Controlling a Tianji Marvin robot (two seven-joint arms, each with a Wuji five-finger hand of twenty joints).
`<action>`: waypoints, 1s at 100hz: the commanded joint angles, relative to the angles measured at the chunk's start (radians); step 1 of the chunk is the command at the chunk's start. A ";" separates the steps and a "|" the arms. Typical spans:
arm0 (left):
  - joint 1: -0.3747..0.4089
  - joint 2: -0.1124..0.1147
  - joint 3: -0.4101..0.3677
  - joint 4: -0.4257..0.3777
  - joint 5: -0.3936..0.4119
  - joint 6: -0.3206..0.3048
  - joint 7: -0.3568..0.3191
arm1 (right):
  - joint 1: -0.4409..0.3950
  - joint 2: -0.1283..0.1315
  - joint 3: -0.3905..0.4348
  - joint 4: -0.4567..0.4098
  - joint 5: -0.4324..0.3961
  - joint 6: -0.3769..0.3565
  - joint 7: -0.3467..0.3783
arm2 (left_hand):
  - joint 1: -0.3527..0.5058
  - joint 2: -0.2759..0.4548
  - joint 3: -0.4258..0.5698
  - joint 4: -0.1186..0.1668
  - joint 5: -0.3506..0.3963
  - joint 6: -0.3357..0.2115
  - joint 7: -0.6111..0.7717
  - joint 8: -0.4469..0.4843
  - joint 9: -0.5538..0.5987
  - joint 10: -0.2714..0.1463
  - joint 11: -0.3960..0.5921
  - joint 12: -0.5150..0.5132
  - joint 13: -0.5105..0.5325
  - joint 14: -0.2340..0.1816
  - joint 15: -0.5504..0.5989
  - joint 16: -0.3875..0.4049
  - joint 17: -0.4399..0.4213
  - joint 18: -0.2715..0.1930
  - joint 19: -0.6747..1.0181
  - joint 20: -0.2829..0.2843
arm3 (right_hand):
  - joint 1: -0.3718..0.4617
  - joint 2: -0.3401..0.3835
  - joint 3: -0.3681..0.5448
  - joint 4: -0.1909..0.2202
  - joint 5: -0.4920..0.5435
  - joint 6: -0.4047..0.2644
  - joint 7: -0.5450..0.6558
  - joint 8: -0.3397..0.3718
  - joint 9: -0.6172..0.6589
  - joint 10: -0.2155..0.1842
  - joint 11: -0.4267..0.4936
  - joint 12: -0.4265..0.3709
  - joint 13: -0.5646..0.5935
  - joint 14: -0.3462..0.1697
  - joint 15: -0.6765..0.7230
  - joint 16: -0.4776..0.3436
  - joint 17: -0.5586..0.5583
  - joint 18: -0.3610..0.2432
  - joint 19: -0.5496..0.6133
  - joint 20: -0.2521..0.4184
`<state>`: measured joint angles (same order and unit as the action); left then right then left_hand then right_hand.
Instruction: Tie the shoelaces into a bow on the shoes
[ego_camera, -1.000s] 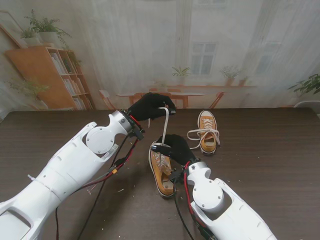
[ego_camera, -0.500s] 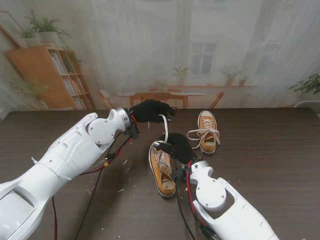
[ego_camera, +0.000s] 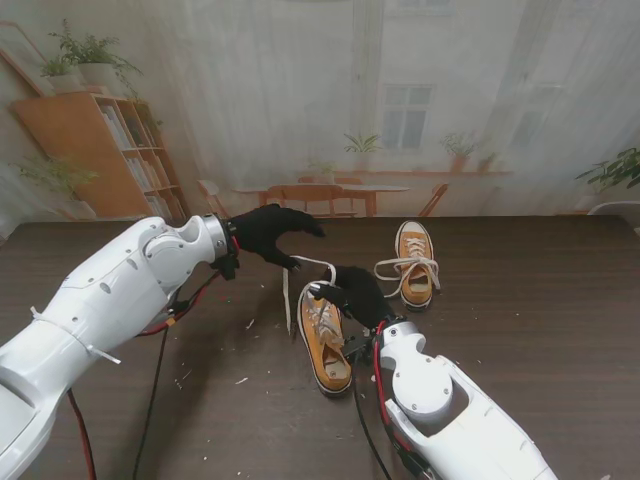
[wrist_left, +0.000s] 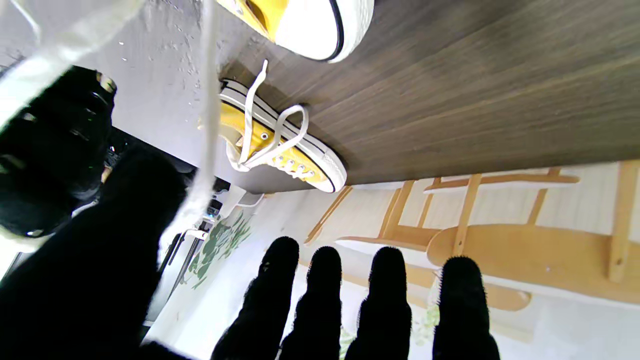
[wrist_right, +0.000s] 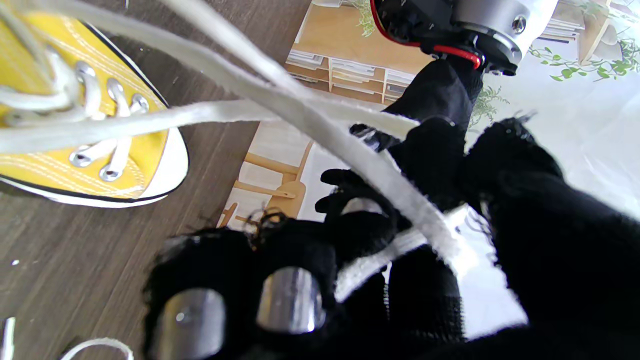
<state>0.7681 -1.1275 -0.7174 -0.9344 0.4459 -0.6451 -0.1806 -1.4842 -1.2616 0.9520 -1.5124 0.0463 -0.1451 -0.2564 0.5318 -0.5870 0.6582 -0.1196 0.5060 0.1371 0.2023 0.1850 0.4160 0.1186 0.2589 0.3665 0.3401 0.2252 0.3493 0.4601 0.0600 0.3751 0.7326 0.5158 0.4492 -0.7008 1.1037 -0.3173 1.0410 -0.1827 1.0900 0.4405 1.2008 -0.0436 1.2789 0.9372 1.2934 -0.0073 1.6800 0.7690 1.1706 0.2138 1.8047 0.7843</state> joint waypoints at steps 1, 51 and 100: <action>0.002 0.020 -0.015 -0.013 0.010 0.008 -0.025 | 0.002 -0.003 0.003 -0.006 0.005 0.008 0.010 | -0.064 0.003 -0.017 -0.030 -0.045 -0.050 -0.023 -0.026 -0.053 -0.001 -0.030 -0.034 -0.071 -0.003 -0.053 -0.044 -0.048 -0.045 -0.099 -0.034 | 0.018 0.009 0.037 0.012 0.021 -0.053 -0.004 0.029 -0.006 -0.023 0.033 0.019 0.020 0.006 0.008 -0.012 0.021 -0.007 0.271 -0.008; 0.192 0.037 -0.300 -0.119 -0.148 0.182 -0.115 | -0.004 -0.007 0.017 -0.015 0.046 0.035 0.011 | 0.039 0.117 -0.162 0.011 -0.021 -0.014 -0.026 0.001 -0.052 0.045 -0.045 -0.029 -0.105 0.034 -0.141 -0.045 -0.038 0.006 -0.536 0.039 | 0.010 0.007 0.053 0.010 0.016 -0.047 -0.006 0.038 -0.009 -0.023 0.035 0.020 0.020 0.011 0.008 -0.015 0.021 -0.003 0.272 -0.010; 0.389 0.030 -0.436 -0.229 -0.176 0.146 -0.020 | 0.002 -0.012 0.018 -0.013 0.072 0.049 0.007 | 0.128 0.100 -0.075 0.043 0.085 -0.043 0.070 0.046 0.100 0.055 0.030 0.016 0.027 0.057 -0.039 0.007 0.092 0.061 -0.487 0.116 | 0.008 0.012 0.047 0.008 0.002 -0.033 -0.012 0.045 -0.007 -0.021 0.033 0.017 0.019 0.022 0.003 -0.020 0.019 0.016 0.264 -0.014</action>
<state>1.1240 -1.0890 -1.1604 -1.1371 0.2901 -0.4845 -0.1824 -1.4842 -1.2712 0.9712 -1.5229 0.1170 -0.1001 -0.2593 0.6378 -0.4597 0.5552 -0.0939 0.5491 0.1387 0.2586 0.2102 0.4935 0.1804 0.2759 0.3567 0.3387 0.2788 0.2859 0.4444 0.1305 0.4074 0.2330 0.6001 0.4454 -0.7005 1.1133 -0.3173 1.0405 -0.1829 1.0872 0.4653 1.2007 -0.0431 1.2791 0.9372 1.2934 0.0025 1.6788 0.7660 1.1688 0.2300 1.8047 0.7752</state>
